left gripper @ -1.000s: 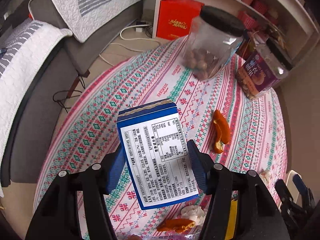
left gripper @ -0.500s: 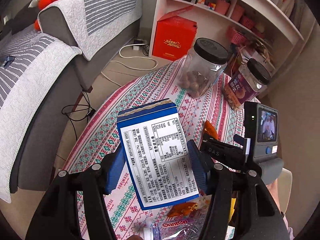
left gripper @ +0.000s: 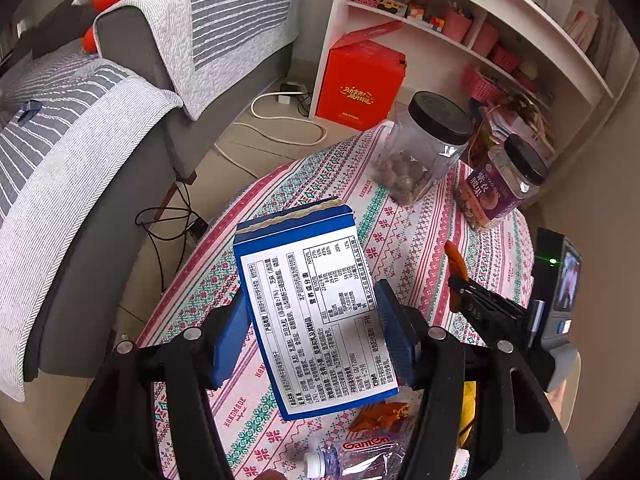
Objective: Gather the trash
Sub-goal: 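Grasp the orange peel with the right gripper and lift it, then drop the orange peel into the bin with right gripper while left drops card box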
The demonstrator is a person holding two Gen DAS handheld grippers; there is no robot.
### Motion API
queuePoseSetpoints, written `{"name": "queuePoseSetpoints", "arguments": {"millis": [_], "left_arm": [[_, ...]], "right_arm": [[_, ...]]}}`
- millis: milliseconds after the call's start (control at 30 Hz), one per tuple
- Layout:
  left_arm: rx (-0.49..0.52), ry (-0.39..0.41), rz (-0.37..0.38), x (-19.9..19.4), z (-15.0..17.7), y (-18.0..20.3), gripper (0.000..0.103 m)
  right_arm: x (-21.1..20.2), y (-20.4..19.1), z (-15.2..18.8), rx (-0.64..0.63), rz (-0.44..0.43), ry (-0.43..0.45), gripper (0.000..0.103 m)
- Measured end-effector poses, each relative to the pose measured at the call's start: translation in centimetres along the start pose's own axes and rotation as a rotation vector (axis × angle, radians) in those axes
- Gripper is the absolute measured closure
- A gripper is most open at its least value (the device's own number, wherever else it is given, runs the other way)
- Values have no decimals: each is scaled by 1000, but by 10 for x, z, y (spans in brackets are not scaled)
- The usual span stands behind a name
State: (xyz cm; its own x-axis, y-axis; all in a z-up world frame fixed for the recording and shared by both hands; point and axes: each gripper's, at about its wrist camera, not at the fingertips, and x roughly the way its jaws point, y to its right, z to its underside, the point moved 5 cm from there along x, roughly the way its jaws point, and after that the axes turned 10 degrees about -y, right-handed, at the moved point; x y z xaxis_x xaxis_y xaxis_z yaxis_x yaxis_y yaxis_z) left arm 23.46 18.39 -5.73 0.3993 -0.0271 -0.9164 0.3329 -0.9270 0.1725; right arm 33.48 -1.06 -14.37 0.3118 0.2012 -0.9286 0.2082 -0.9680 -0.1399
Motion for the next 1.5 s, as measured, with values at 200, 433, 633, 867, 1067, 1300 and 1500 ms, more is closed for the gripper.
{"name": "queuePoseSetpoints", "arguments": {"millis": [200,433,633,867,1067,1300,1500], "left_arm": [[17,29,4,-10,7,4,43],[67,57,13,-18,22,22,43],[128,87,15,-23,33,41,43],[166,147,27,-27,44,63,43],[201,168,33,-20,52,88,43],[230,182,50,-16,58,115,43],[277,209,87,-19,65,139,43]], "right_arm": [[-65,3,9,-23,9,128,88],[-117,3,26,-60,2,228,88],[-136,16,50,-51,-21,256,88],[-144,44,66,5,-53,300,88],[-142,72,75,40,-44,309,88],[-161,105,76,92,-24,340,88],[-170,134,83,148,1,346,88]]}}
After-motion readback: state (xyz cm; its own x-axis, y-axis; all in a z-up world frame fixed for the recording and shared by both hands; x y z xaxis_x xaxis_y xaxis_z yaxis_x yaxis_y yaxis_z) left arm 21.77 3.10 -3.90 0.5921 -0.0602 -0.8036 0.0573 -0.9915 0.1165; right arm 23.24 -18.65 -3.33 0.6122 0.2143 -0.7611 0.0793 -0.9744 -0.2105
